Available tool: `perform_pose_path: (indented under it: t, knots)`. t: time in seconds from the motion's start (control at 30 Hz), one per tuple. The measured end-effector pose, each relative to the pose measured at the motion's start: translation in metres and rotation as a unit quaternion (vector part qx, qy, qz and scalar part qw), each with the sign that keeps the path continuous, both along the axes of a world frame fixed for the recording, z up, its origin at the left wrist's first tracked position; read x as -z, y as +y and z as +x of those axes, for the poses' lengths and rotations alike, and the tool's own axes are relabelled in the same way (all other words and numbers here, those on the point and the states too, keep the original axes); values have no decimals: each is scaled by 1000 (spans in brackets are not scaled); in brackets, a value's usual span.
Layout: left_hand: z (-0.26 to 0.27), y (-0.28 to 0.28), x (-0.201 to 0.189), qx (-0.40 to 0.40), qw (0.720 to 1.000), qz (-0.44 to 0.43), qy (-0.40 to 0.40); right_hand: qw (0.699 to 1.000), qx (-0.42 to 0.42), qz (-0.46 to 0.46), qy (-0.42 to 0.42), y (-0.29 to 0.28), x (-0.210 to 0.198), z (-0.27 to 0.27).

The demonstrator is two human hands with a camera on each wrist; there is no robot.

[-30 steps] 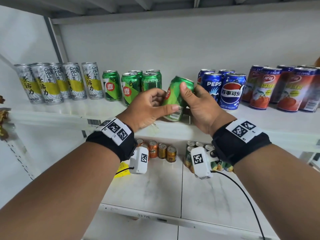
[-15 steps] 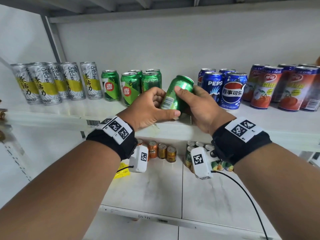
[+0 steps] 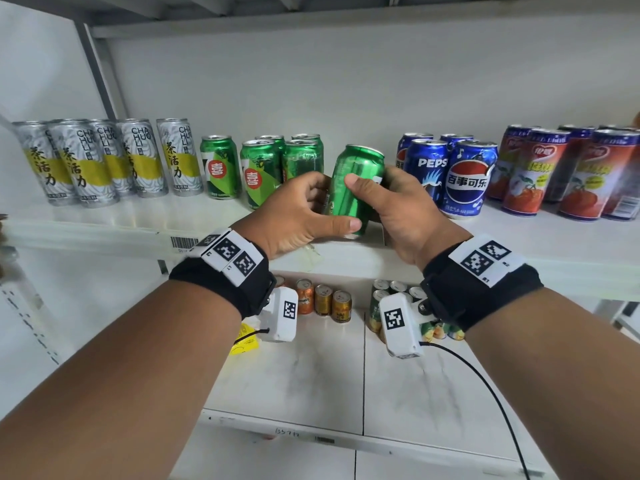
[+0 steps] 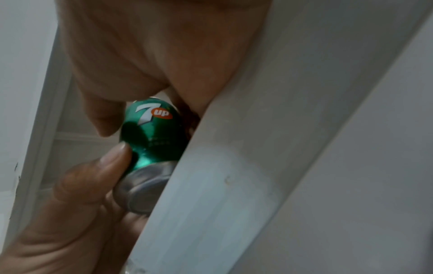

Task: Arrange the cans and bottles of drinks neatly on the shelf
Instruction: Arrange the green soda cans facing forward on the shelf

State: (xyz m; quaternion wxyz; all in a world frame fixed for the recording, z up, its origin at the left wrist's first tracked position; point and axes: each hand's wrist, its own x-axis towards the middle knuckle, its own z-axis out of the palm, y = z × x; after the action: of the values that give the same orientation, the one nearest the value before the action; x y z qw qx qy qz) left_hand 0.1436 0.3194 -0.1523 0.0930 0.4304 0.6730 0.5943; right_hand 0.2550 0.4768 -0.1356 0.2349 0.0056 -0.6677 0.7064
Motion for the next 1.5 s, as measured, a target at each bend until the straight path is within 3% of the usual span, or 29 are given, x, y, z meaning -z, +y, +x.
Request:
perform_pose_path:
  t: [0.17,0.6,0.83,0.97,1.23,1.5]
  knots:
    - [0,-2,2,-10,1000,6,21,1000,19,16,16,1,1,2]
    - [10,-1,4,-60,994,20,89,996,-25,19,87,5,7,4]
    - [10,-2,1,-64,990,-15,124,994,-23,60,94,7,10,6]
    - [13,1,0,-57,995,-8,81,995,6,59,81,8,11,3]
    - [13,-3,-1,-36,999,34,0,998,-20,-12,52,12,11,-6]
    - [19,-3,-3,-2,1000,10,-16,999,-2,-11,47,7,6,-2]
